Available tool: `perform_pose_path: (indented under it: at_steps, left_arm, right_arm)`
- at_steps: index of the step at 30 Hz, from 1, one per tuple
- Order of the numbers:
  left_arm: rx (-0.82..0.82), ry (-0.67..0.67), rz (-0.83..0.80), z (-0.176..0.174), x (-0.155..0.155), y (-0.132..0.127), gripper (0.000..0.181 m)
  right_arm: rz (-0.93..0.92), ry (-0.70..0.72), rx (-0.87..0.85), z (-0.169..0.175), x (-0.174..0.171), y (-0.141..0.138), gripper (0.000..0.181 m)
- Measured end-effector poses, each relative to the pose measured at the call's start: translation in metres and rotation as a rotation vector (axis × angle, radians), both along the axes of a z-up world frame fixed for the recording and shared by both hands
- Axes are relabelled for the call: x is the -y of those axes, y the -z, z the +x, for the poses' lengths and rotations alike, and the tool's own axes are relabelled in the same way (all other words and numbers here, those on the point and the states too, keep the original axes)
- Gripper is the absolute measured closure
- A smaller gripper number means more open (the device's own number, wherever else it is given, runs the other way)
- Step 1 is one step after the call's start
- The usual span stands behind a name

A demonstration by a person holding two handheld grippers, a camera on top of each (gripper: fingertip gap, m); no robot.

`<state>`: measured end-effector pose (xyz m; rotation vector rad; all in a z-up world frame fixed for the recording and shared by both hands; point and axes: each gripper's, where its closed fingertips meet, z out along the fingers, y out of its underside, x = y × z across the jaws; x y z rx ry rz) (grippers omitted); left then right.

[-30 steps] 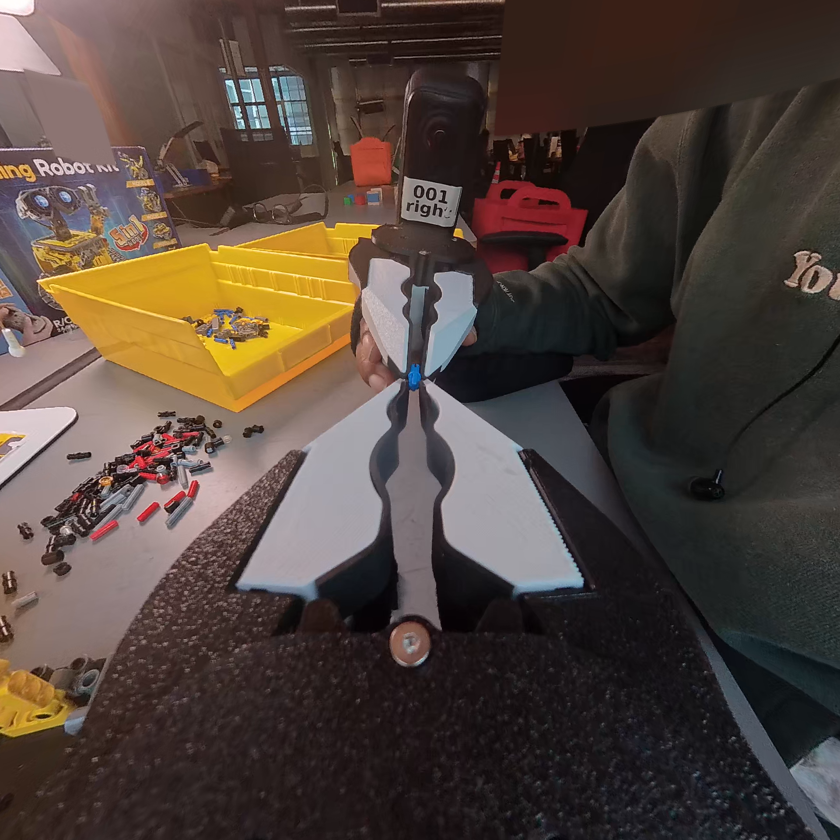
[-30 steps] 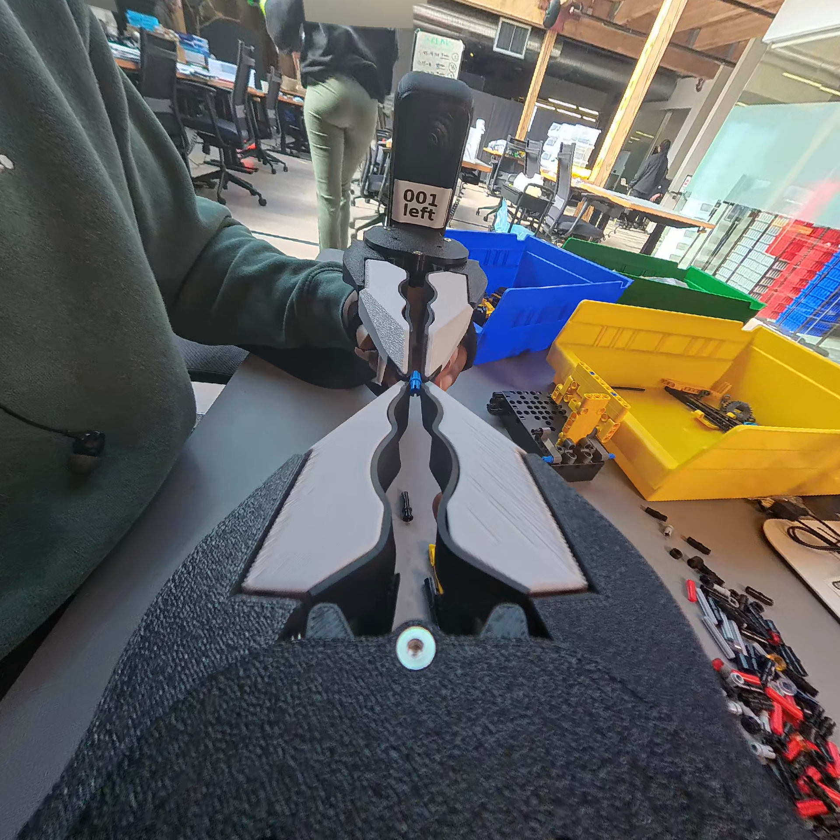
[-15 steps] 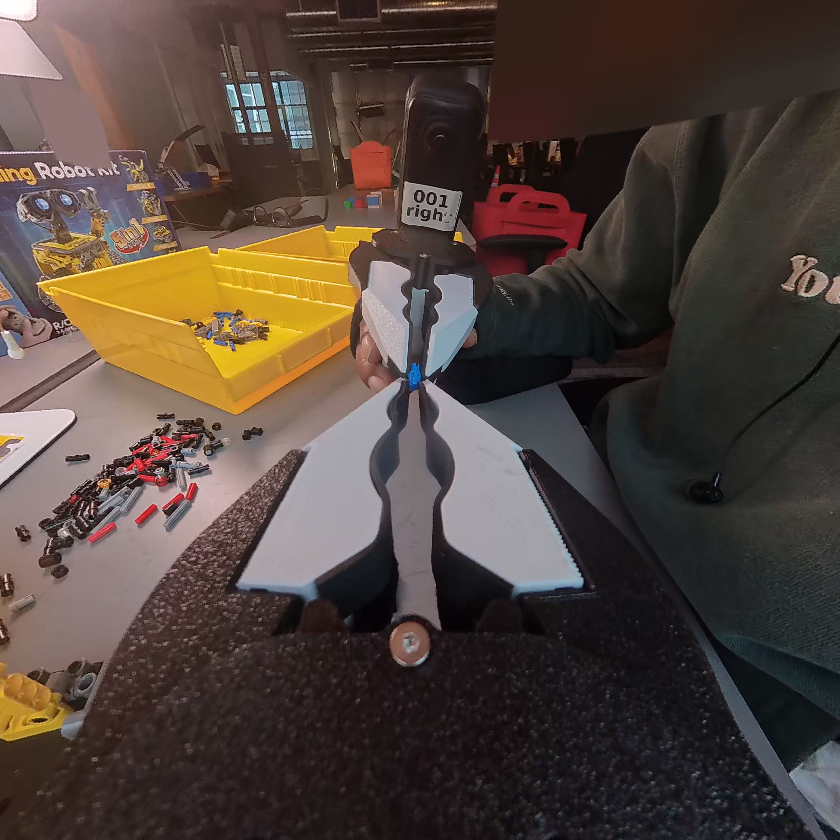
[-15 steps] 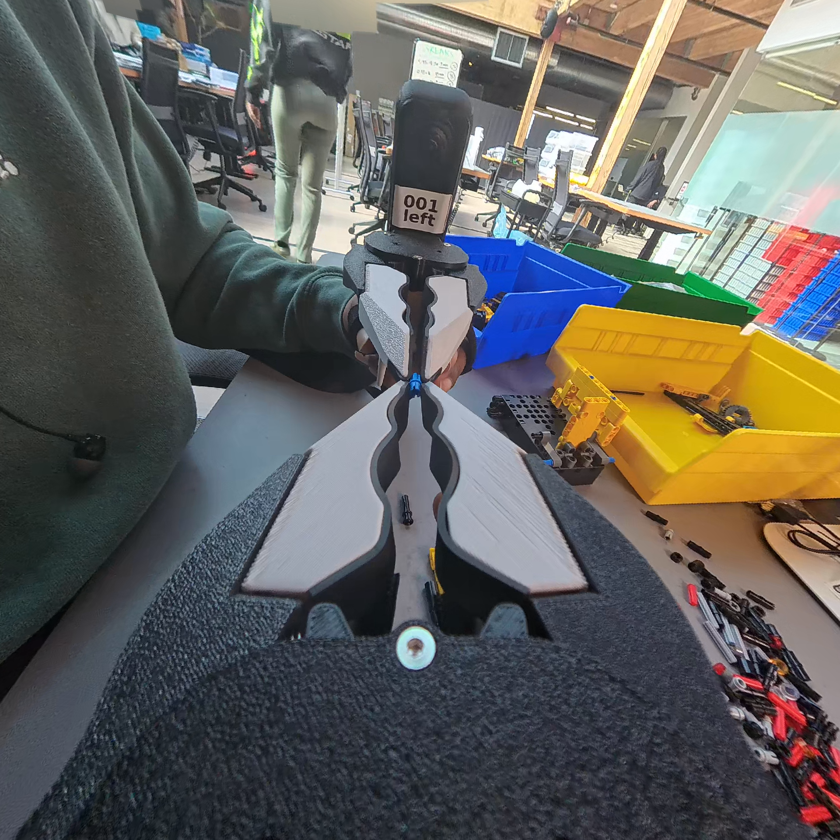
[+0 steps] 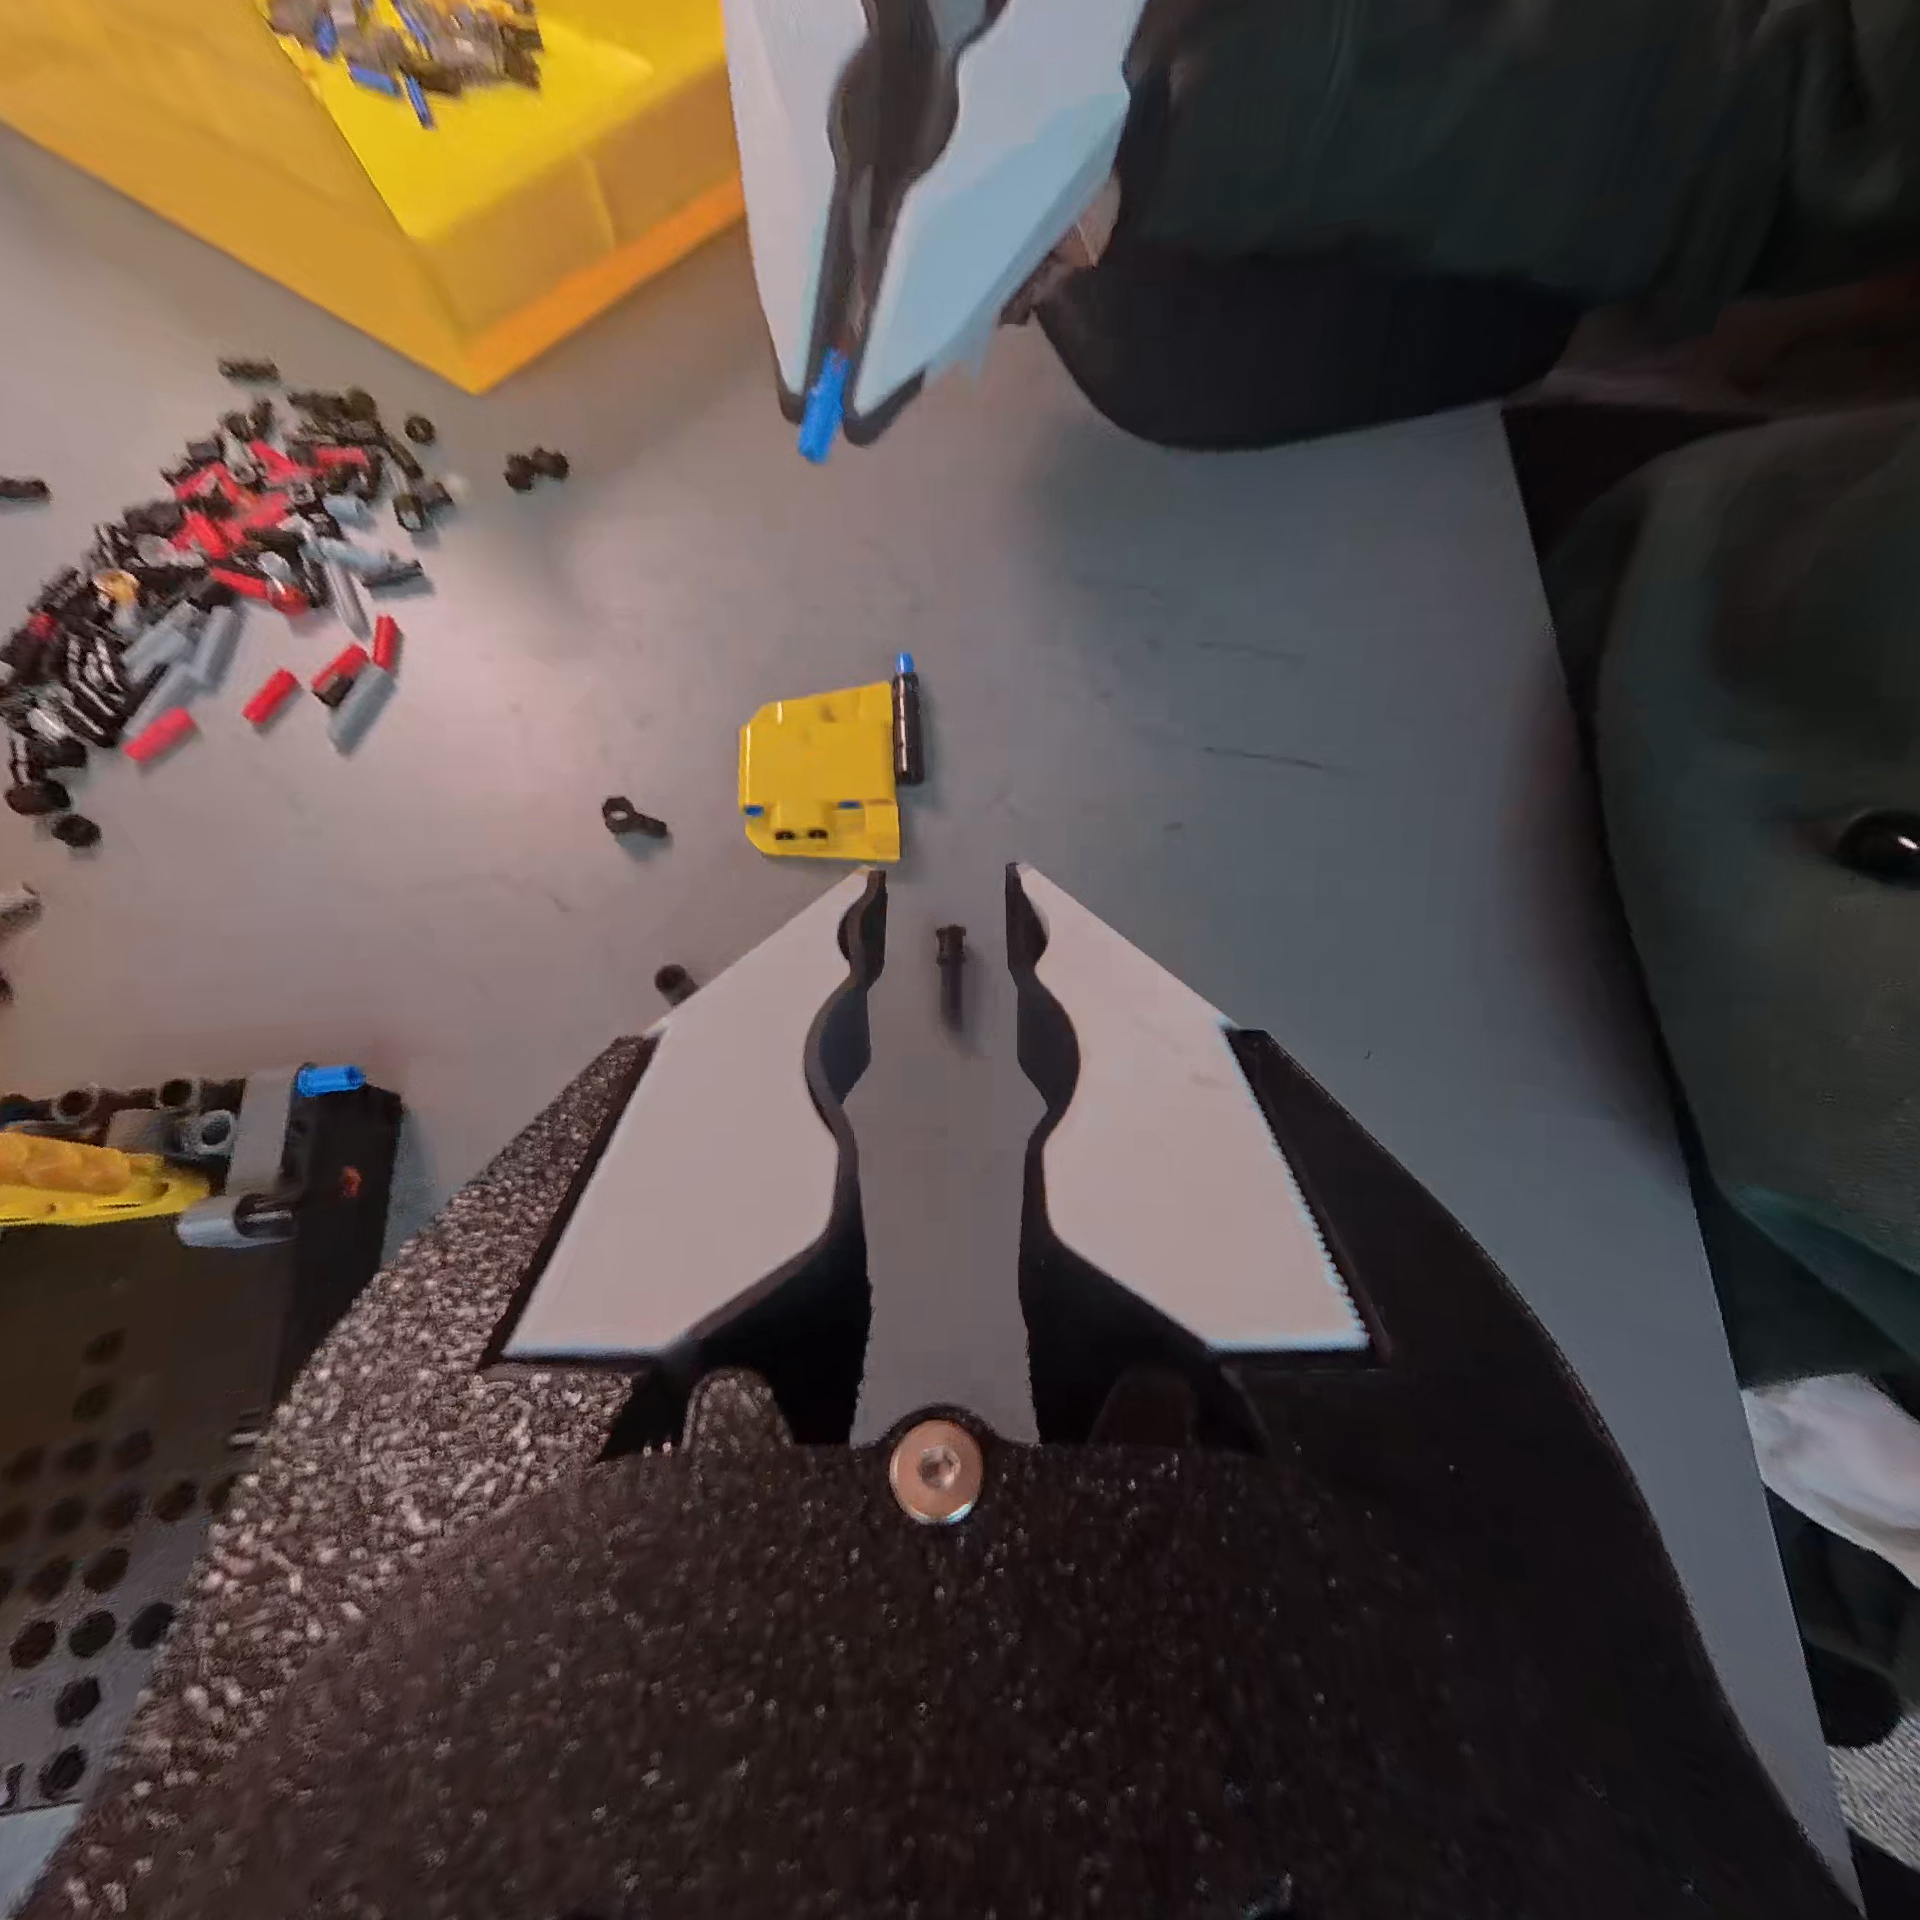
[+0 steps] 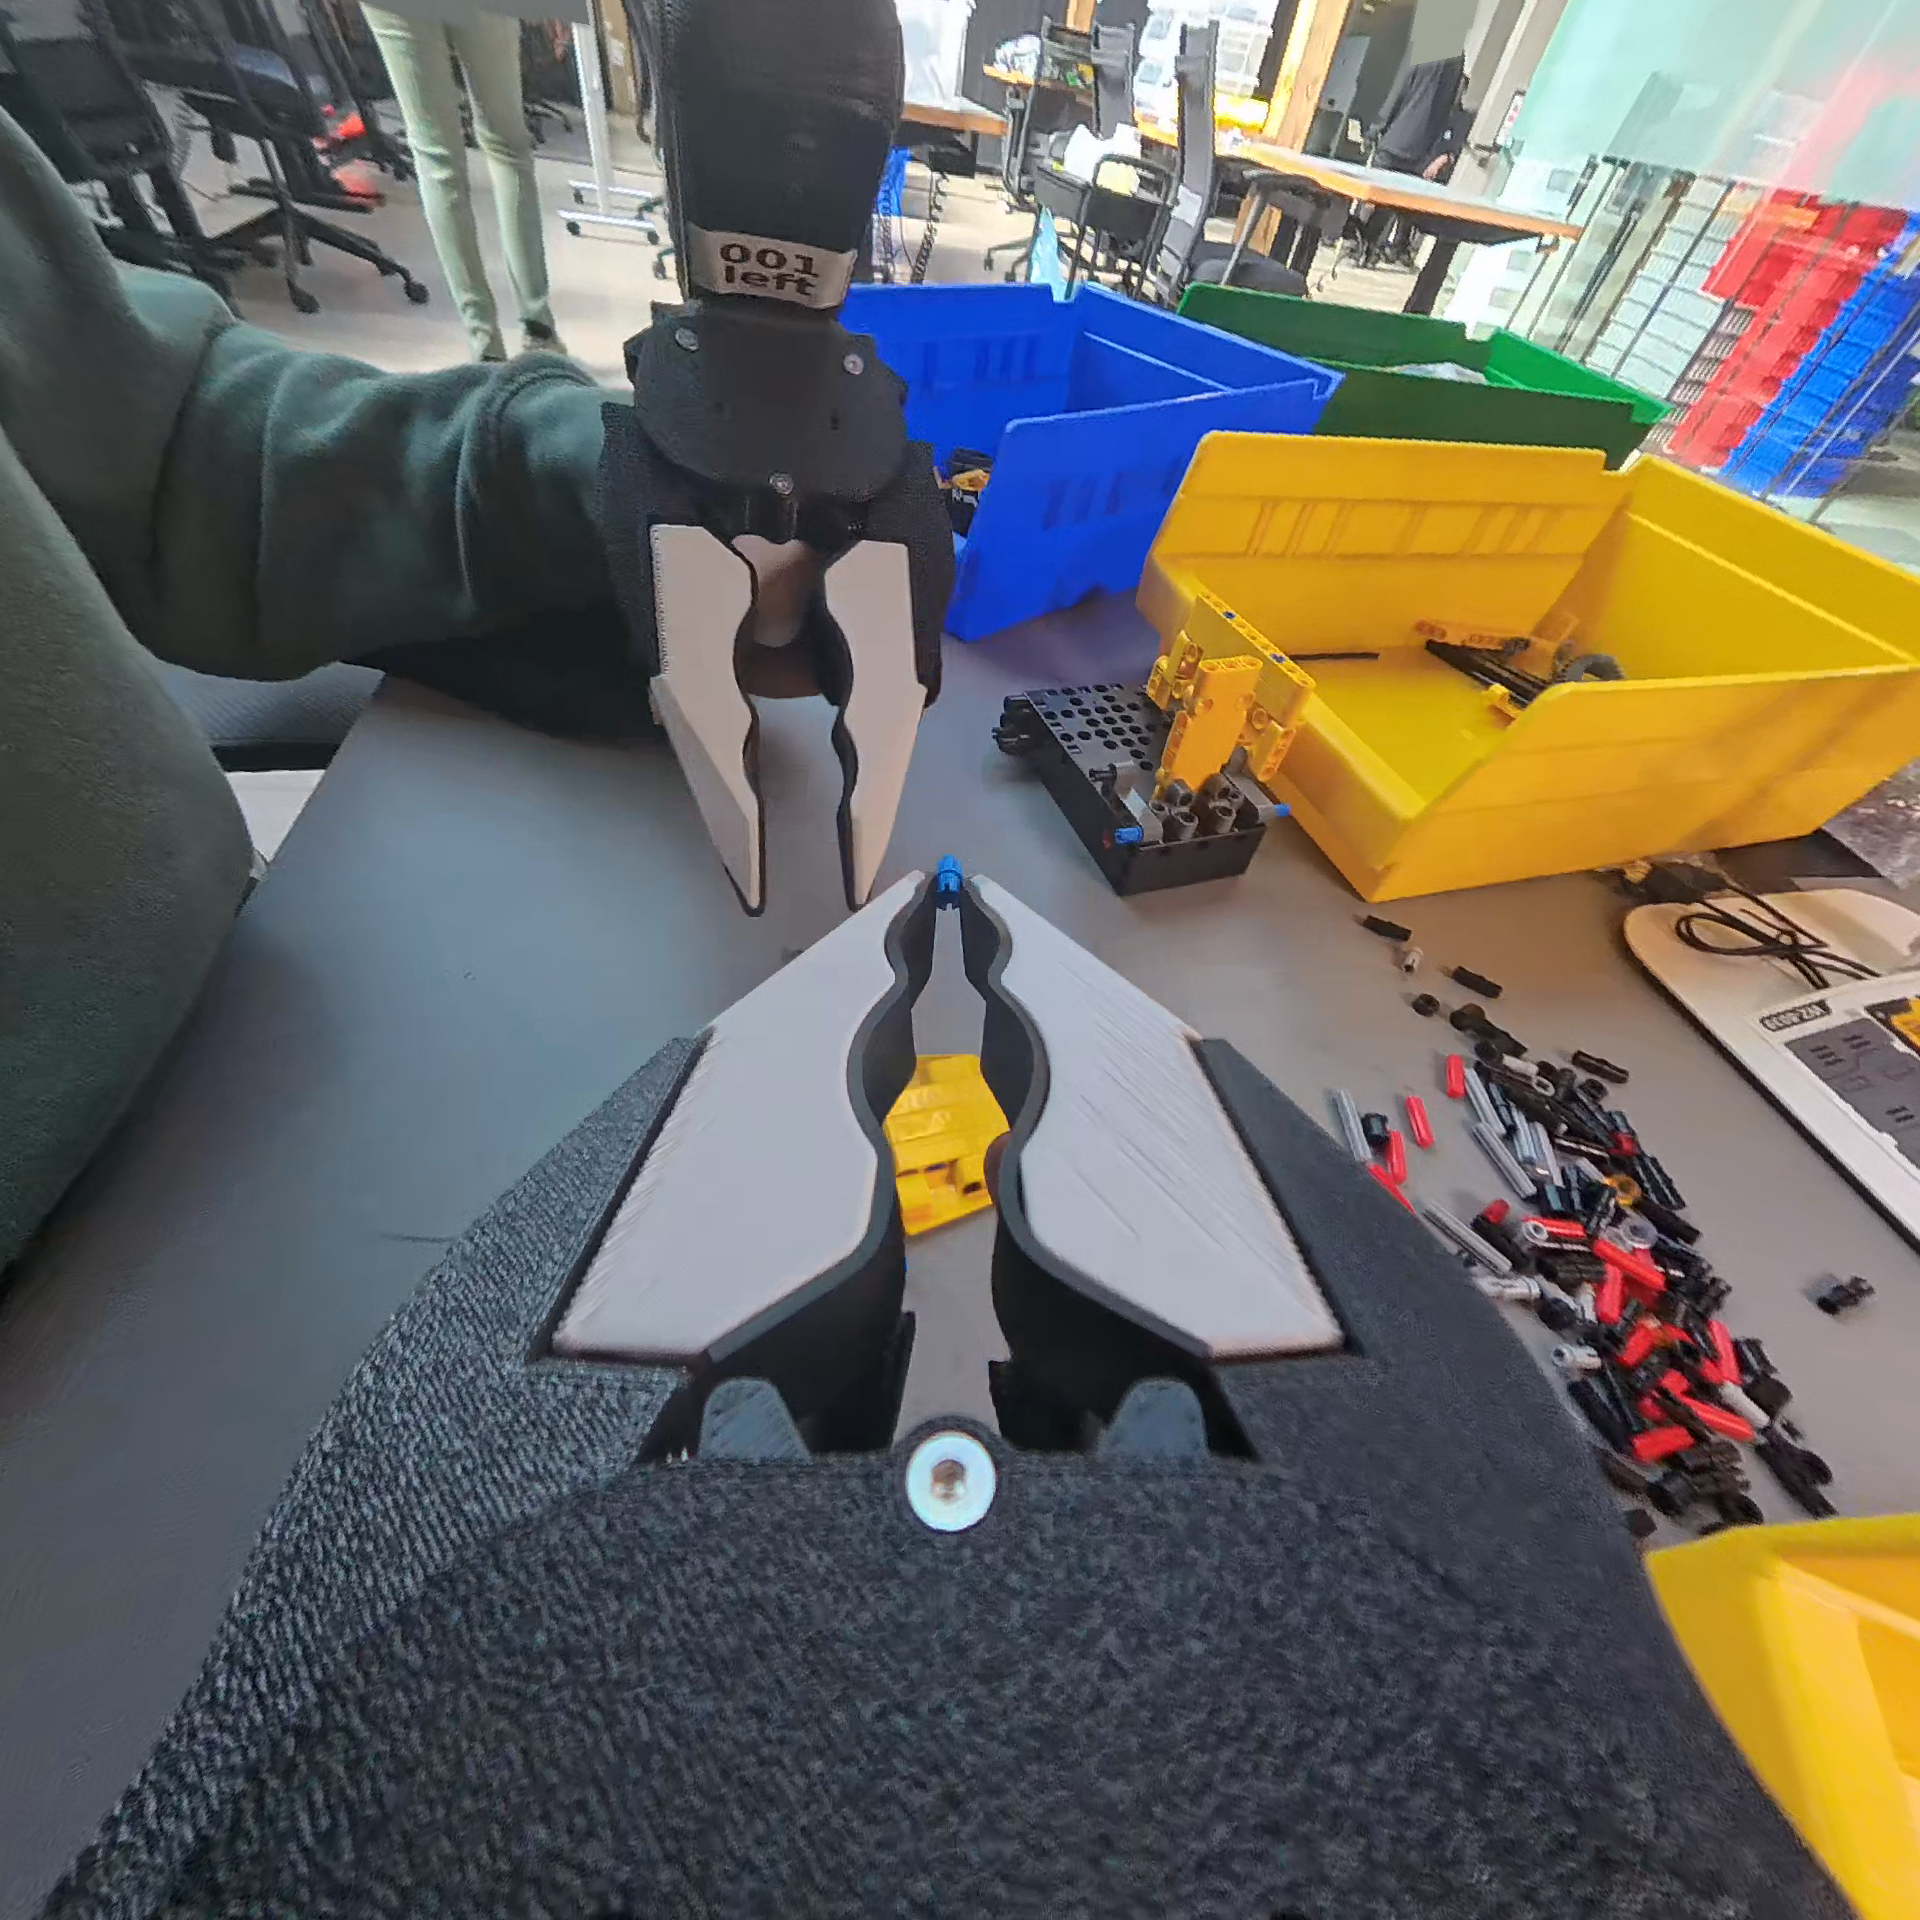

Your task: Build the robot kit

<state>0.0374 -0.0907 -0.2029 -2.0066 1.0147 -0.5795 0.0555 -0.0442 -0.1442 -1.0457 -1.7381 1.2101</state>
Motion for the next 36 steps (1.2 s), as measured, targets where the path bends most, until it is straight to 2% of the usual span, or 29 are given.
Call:
perform_pose_path:
  at_steps: [6, 10, 13, 15, 19, 22, 36]
  left_arm:
    - [-0.148, 0.015, -0.090, 0.000, 0.004, 0.037, 0.160]
    - [-0.173, 0.007, -0.043, -0.002, -0.002, 0.039, 0.175]
    - [-0.175, 0.024, 0.003, -0.002, -0.005, 0.037, 0.177]
    - [-0.073, 0.035, 0.063, 0.006, -0.008, 0.019, 0.176]
    - [0.257, 0.101, 0.206, 0.020, 0.000, -0.043, 0.176]
    - [0.377, 0.119, 0.248, 0.020, 0.005, -0.064, 0.176]
    - [0.419, 0.142, 0.248, 0.025, 0.005, -0.065, 0.176]
  right_arm:
    - [0.006, 0.007, 0.066, 0.000, -0.004, 0.015, 0.178]
    - [-0.002, -0.007, 0.073, 0.000, -0.002, 0.016, 0.178]
    - [-0.013, -0.033, 0.063, 0.002, 0.003, 0.013, 0.178]
    - [-0.017, -0.063, 0.052, 0.004, 0.010, 0.010, 0.178]
    - [-0.020, -0.131, 0.018, 0.008, 0.027, 0.000, 0.178]
    - [-0.048, -0.164, -0.024, 0.010, 0.036, -0.011, 0.178]
    - [-0.038, -0.170, -0.028, 0.007, 0.047, -0.013, 0.177]
